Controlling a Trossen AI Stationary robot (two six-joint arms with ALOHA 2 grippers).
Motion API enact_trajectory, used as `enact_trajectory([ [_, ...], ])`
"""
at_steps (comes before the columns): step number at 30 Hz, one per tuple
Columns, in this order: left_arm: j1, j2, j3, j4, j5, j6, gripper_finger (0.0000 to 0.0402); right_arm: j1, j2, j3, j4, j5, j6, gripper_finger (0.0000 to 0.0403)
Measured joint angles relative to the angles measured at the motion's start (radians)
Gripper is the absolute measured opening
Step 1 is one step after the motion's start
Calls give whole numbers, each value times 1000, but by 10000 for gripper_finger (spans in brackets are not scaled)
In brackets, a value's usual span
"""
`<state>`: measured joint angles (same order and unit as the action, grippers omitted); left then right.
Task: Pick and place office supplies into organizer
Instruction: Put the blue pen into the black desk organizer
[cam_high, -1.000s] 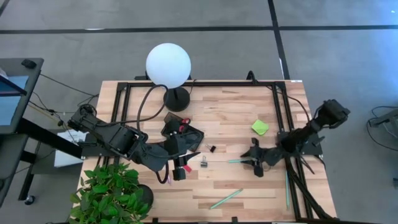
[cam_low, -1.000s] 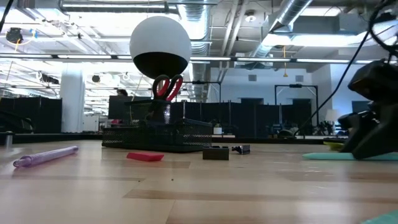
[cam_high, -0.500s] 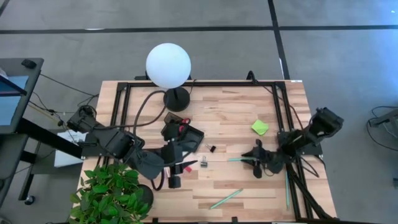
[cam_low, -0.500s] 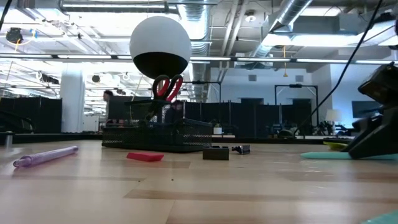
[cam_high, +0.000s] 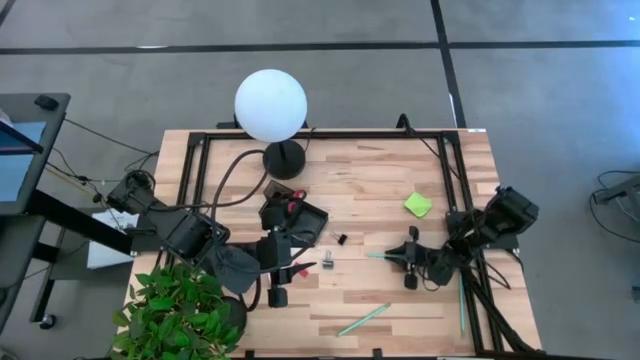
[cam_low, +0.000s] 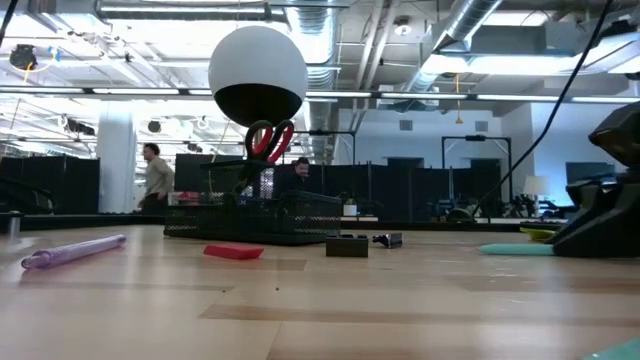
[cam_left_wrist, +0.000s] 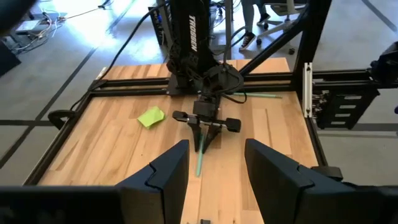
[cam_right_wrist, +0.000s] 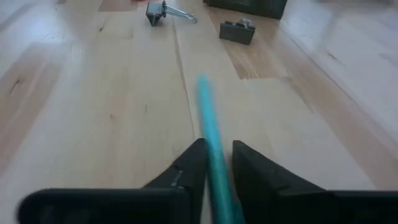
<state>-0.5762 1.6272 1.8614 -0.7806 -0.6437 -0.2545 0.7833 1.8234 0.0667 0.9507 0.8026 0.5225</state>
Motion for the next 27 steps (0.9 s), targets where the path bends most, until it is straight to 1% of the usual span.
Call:
enact_trajectory([
  [3,0,0,0,0,0,0,153,-28,20,2,46,-12,-14,30],
  [4,0,0,0,0,0,0,153,-35,24,1,70,-24,-23,25],
  [7,0,0,0,0,0,0,153,-50,32,9,130,-57,-71,25],
  [9,0,0,0,0,0,2,153,-68,34,36,124,-66,-90,31],
  [11,0,0,0,0,0,8,153,-92,28,67,55,-73,-38,46],
  [13,0,0,0,-4,0,8,153,-120,27,109,-8,-57,15,52],
  [15,0,0,0,-10,0,9,153,-150,31,144,-22,-63,-25,45],
  [17,0,0,0,-18,0,9,153,-184,35,187,-22,-89,-135,31],
  [19,0,0,0,-19,0,10,153,-212,37,217,-28,-96,-202,22],
  [24,0,7,0,-22,-1,28,153,-296,36,268,-29,-94,-175,24],
  [27,-2,18,0,-27,-9,35,153,-336,35,294,-19,-89,-164,39],
])
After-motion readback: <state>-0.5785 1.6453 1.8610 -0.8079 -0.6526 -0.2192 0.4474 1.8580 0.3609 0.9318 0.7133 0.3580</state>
